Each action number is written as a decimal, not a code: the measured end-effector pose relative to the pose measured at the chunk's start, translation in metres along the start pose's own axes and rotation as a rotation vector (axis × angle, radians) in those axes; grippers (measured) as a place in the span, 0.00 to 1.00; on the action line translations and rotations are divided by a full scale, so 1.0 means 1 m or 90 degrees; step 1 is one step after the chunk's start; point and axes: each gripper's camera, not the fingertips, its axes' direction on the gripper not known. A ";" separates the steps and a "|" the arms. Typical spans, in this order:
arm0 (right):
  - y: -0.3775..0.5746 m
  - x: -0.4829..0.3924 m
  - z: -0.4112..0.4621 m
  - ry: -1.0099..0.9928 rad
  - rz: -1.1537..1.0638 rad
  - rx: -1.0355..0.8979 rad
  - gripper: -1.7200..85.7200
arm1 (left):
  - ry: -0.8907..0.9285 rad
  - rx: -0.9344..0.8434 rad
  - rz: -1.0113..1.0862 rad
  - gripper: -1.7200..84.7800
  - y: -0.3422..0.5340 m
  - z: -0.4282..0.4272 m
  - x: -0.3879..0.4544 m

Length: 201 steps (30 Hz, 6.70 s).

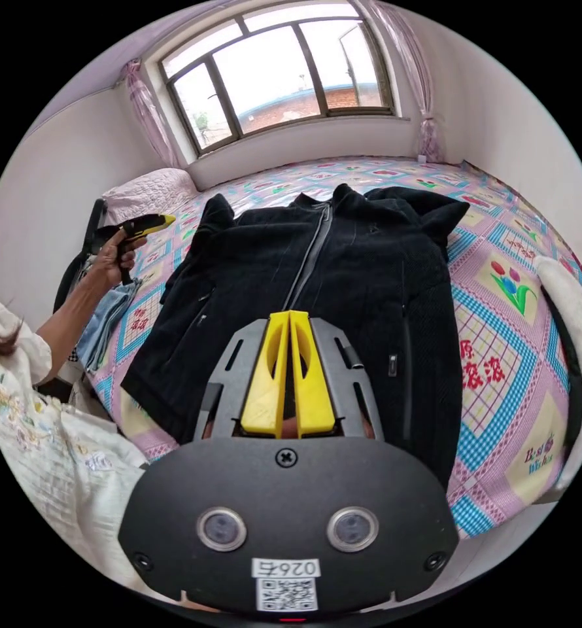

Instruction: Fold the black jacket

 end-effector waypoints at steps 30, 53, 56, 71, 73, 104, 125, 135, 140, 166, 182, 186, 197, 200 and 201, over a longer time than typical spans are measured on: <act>-0.187 0.001 0.142 0.070 0.024 -0.057 0.03 | 0.027 -0.359 0.279 0.07 -0.204 0.398 0.043; -0.210 0.014 0.125 -0.068 0.113 -0.148 0.01 | 0.113 -0.382 0.378 0.01 -0.055 0.450 0.086; -0.220 -0.001 0.112 -0.048 0.074 -0.158 0.01 | 0.058 -0.376 0.423 0.01 -0.023 0.464 0.085; -0.209 0.019 -0.010 -0.041 0.181 0.014 0.01 | 0.059 -0.264 0.334 0.01 -0.008 0.438 0.091; -0.211 0.027 -0.026 -0.033 0.192 0.026 0.00 | 0.095 -0.239 0.321 0.01 -0.019 0.439 0.094; -0.367 0.058 -0.140 -0.056 -0.185 0.125 0.01 | 0.270 -0.414 -0.016 0.11 -0.289 0.700 0.053; -0.240 0.245 -0.304 -0.310 0.185 0.398 0.31 | 0.951 -0.246 0.363 0.01 -0.270 0.551 0.026; -0.256 0.298 -0.301 -0.775 0.019 0.294 0.02 | 0.936 -0.377 0.590 0.01 -0.241 0.489 0.097; -0.212 0.274 -0.372 -0.668 -0.080 0.361 0.00 | 0.852 -0.317 0.576 0.01 -0.258 0.457 0.114; -0.117 -0.168 -0.233 -0.146 -0.496 -0.037 0.10 | 0.353 -0.484 0.218 0.03 -0.080 0.313 -0.067; -0.196 -0.055 -0.067 -0.258 0.045 -0.048 0.16 | 0.505 -0.189 -0.044 0.18 -0.029 0.199 -0.054; -0.207 -0.069 -0.031 -0.343 0.010 -0.057 0.06 | 0.495 -0.162 -0.060 0.18 -0.041 0.193 -0.041; -0.172 -0.063 -0.070 -0.196 -0.020 0.001 0.13 | 0.377 -0.096 -0.106 0.20 -0.050 0.166 -0.056; -0.202 0.003 -0.037 -0.219 0.143 0.037 0.12 | 0.408 -0.137 -0.110 0.18 -0.070 0.204 -0.045; -0.215 0.018 -0.011 -0.254 0.156 0.006 0.10 | 0.417 -0.151 -0.109 0.17 -0.072 0.210 -0.041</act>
